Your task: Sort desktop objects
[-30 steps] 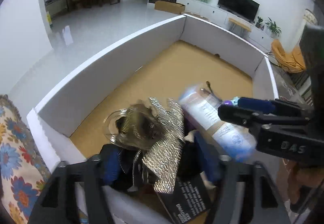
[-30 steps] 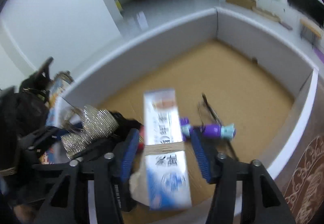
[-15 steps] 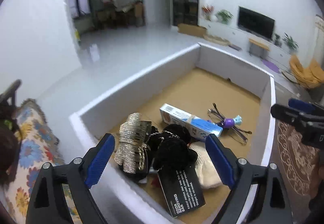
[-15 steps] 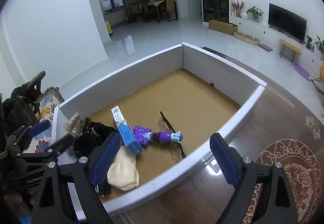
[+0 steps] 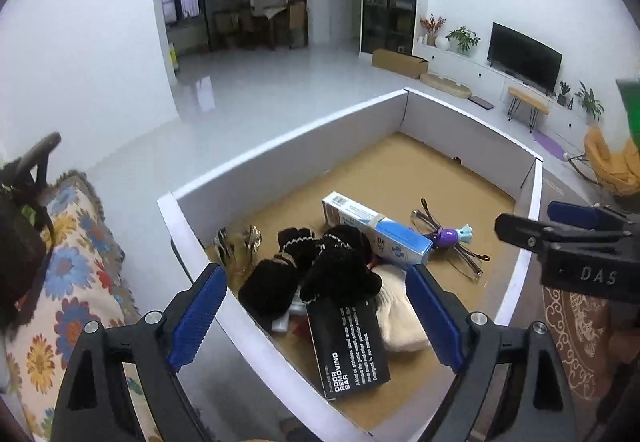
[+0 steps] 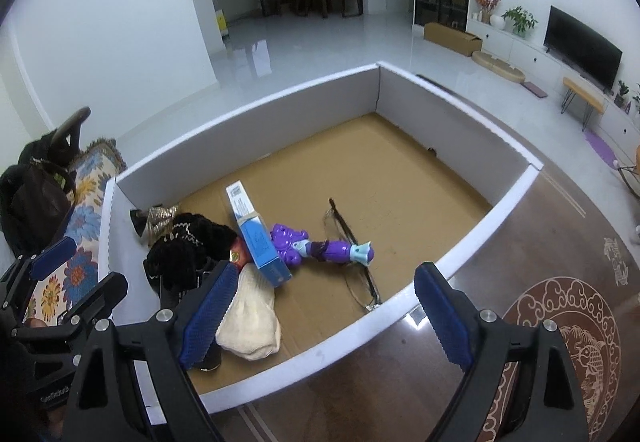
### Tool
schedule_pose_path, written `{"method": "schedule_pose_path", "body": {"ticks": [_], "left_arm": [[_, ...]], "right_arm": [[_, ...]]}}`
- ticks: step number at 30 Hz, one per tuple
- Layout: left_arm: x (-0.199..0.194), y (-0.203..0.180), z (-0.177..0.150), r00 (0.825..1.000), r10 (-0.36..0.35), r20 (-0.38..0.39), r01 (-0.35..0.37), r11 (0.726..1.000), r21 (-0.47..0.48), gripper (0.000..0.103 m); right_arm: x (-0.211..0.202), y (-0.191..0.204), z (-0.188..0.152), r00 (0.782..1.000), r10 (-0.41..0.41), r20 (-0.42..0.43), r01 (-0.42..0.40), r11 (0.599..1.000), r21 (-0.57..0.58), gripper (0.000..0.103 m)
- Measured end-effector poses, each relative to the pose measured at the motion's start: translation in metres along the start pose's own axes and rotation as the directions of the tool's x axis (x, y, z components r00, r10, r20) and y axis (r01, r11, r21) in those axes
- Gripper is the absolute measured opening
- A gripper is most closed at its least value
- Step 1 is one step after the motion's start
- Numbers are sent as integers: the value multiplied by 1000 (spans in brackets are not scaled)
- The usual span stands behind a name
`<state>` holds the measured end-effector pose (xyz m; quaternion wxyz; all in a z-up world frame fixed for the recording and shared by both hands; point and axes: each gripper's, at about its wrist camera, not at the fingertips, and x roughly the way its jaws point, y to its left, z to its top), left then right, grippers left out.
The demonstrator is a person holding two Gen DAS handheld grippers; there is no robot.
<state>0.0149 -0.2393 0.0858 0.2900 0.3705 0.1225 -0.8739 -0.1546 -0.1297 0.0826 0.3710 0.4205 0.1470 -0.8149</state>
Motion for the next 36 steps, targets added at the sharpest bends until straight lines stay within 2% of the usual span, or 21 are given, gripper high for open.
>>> {"method": "schedule_pose_path", "body": {"ticks": [7, 11, 22, 32, 36], "left_arm": [[7, 11, 1, 999, -17, -46, 14, 998, -63, 91], [8, 11, 2, 999, 5, -38, -7, 998, -57, 91], [20, 13, 5, 997, 27, -75, -32, 997, -65, 91], [19, 13, 6, 998, 11, -69, -16, 998, -66, 91], [9, 13, 8, 1000, -9, -9, 8, 998, -68, 91]], "right_arm": [[23, 10, -2, 996, -11, -92, 10, 1000, -16, 90], [28, 12, -5, 995, -10, -101, 8, 1000, -19, 90], [20, 26, 3, 995, -12, -99, 5, 998, -70, 90], [22, 32, 1, 995, -23, -102, 14, 996, -92, 90], [22, 31, 1, 995, -30, -96, 20, 995, -95, 90]]}}
